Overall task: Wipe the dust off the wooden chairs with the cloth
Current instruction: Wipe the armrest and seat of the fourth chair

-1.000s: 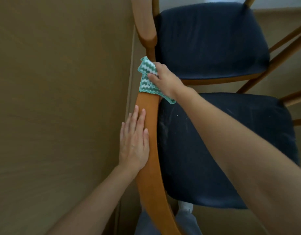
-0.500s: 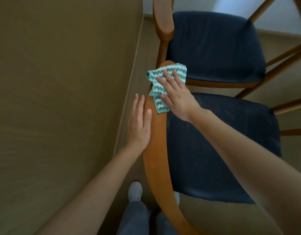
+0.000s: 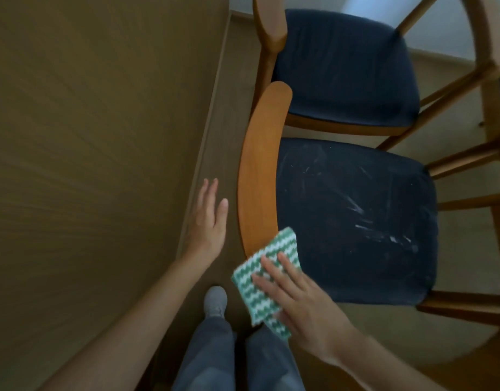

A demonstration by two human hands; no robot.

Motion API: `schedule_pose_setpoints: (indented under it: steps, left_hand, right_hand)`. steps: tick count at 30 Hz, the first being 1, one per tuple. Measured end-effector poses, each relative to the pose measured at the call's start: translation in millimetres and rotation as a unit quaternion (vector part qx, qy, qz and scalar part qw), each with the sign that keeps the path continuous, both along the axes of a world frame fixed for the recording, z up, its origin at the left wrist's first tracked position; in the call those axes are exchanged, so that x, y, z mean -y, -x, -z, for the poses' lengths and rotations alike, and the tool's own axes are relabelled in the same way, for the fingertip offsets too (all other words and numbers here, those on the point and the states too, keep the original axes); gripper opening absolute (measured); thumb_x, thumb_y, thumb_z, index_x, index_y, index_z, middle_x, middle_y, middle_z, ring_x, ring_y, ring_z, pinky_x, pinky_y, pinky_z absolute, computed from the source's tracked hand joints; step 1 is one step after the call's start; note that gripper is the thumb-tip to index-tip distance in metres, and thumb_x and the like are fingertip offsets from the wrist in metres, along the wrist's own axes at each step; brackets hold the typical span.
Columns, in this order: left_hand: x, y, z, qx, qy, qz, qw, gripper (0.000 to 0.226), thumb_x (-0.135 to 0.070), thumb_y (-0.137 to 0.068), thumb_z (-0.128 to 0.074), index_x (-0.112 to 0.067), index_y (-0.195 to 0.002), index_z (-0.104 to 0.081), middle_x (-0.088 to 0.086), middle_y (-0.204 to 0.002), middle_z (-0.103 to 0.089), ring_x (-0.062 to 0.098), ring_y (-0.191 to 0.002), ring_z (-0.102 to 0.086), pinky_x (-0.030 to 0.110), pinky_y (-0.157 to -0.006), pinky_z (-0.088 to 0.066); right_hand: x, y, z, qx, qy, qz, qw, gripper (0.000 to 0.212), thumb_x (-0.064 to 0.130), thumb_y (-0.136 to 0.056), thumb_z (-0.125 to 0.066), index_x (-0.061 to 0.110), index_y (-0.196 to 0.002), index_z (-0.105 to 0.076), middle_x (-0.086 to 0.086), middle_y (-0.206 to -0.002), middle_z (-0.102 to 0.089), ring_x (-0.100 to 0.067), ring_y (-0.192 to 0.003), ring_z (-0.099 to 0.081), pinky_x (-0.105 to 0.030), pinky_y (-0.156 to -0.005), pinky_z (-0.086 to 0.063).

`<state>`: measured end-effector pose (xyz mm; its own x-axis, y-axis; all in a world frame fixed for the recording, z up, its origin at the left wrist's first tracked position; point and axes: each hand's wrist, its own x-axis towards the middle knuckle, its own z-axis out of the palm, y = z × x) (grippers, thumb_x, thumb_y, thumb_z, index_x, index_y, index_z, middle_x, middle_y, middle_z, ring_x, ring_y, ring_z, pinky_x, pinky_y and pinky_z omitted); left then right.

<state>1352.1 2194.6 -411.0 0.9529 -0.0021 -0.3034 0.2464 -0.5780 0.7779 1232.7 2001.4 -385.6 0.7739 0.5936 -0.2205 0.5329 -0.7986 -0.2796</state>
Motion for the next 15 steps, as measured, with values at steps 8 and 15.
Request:
schedule_pose_setpoints:
  steps: [8,15]
  left_hand:
    - [4.4,11.6,-17.5,0.015,0.057,-0.009,0.998,0.049,-0.031,-0.100,-0.028,-0.024,-0.147,-0.019,-0.004,-0.157,-0.011,0.000,-0.137,-0.009,0.017,-0.105,-0.010]
    - [-0.7,-12.0,-24.1,0.045,0.102,0.003,0.994,0.052,-0.040,-0.097,-0.030,-0.027,-0.145,-0.016,-0.005,-0.156,-0.010,0.002,-0.139,-0.006,0.007,-0.105,-0.007]
  right_hand:
    - [4.6,2.3,-7.1,-0.041,0.045,-0.029,0.998,0.050,0.041,-0.101,-0.021,0.032,-0.150,-0.017,0.005,-0.158,-0.015,-0.019,-0.145,-0.009,-0.034,-0.114,-0.015]
    - [-32.7,-141.6,-5.0,-0.069,-0.061,0.141,0.986,0.052,0.042,-0.101,-0.021,0.040,-0.141,0.012,0.015,-0.149,0.023,-0.009,-0.136,0.033,-0.031,-0.113,0.013]
